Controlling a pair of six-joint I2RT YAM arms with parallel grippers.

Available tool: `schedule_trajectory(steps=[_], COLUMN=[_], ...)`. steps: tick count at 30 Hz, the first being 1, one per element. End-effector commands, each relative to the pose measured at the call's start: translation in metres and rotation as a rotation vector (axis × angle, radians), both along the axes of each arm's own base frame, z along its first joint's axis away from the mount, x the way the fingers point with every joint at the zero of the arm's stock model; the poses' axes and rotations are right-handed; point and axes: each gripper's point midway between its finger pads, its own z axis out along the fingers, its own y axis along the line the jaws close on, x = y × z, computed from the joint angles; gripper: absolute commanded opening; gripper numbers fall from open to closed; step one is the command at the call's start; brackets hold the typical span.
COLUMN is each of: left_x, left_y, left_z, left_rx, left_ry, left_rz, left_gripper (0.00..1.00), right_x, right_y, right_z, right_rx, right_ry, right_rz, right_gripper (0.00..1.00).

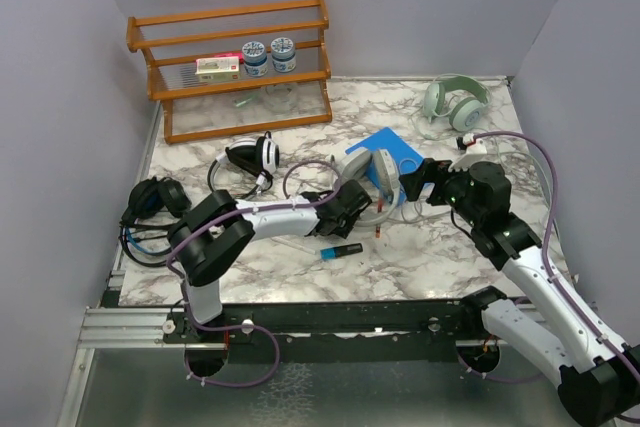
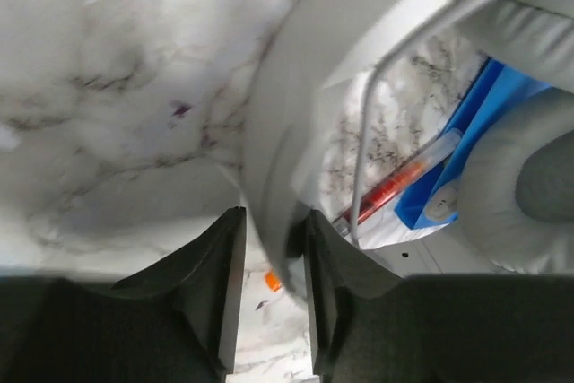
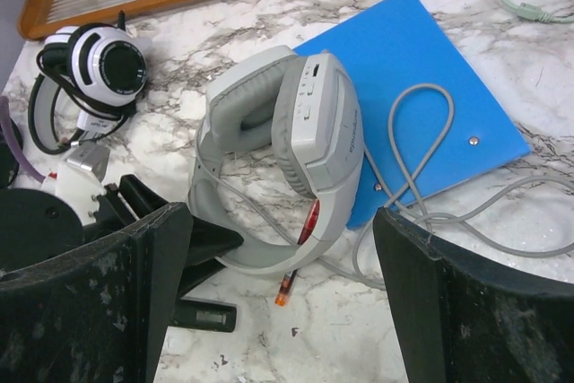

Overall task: Wrap the headphones
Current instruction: Pick up the headphones from the center of the board, then straighten the headphones cable at the center of the board.

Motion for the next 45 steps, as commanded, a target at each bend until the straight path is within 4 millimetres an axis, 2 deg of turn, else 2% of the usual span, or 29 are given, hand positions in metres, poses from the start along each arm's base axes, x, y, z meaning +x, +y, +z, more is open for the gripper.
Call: schedule_trajectory(steps=[1, 3, 5, 10, 13, 18, 22, 25, 30, 32, 34, 37, 39, 43, 45], left_x=[0.023, 0.037, 0.046, 0.063, 0.063, 0.059, 0.05, 0.044, 0.034, 0.03, 0.026, 0.024, 0.025, 0.025, 0.024], left_y=[0.032, 0.041, 0.058, 0.094, 0.113, 0.127, 0.122, 0.119, 0.101, 0.091, 0.083, 0.079, 0.08, 0.079, 0.077], left_z=[-0.016, -0.004, 0.018, 0.095, 0.141, 0.2, 0.226, 0.233, 0.225, 0.221, 0.219, 0.218, 0.219, 0.22, 0.22], left_rx=[0.199, 0.28, 0.382, 0.632, 0.754, 0.929, 0.951, 0.942, 0.868, 0.828, 0.796, 0.782, 0.787, 0.79, 0.787], left_ry=[-0.03, -0.079, -0.135, -0.361, -0.47, -0.622, -0.716, -0.748, -0.756, -0.754, -0.763, -0.761, -0.758, -0.765, -0.769], left_rz=[-0.015, -0.083, -0.134, -0.303, -0.411, -0.681, -0.859, -0.924, -1.051, -1.109, -1.159, -1.178, -1.164, -1.182, -1.197], left_gripper=[0.27, 0.12, 0.09, 0.08, 0.08, 0.08, 0.08, 0.08, 0.08, 0.08, 0.08, 0.08, 0.08, 0.08, 0.08], right_x=[-0.005, -0.004, -0.004, -0.008, -0.015, -0.016, -0.012, -0.014, -0.025, -0.016, -0.005, 0.012, 0.021, 0.027, 0.028], right_y=[0.002, 0.002, 0.002, 0.014, 0.031, 0.045, 0.051, 0.062, 0.089, 0.092, 0.095, 0.09, 0.087, 0.092, 0.098], right_z=[0.003, 0.006, 0.01, 0.029, 0.051, 0.087, 0.108, 0.123, 0.146, 0.148, 0.14, 0.128, 0.113, 0.086, 0.077], right_rx=[-0.001, 0.0, 0.0, -0.004, 0.011, 0.035, 0.02, 0.028, 0.125, 0.136, 0.11, 0.084, 0.107, 0.265, 0.379], right_ry=[0.007, 0.003, -0.001, -0.05, -0.101, -0.15, -0.193, -0.217, -0.189, -0.15, -0.115, -0.027, 0.072, 0.237, 0.304], right_rz=[0.02, 0.015, 0.016, 0.114, 0.232, 0.318, 0.357, 0.43, 0.596, 0.585, 0.589, 0.508, 0.428, 0.314, 0.27], right_gripper=[0.92, 0.92, 0.92, 0.92, 0.91, 0.88, 0.84, 0.76, 0.64, 0.63, 0.63, 0.71, 0.83, 0.99, 1.0])
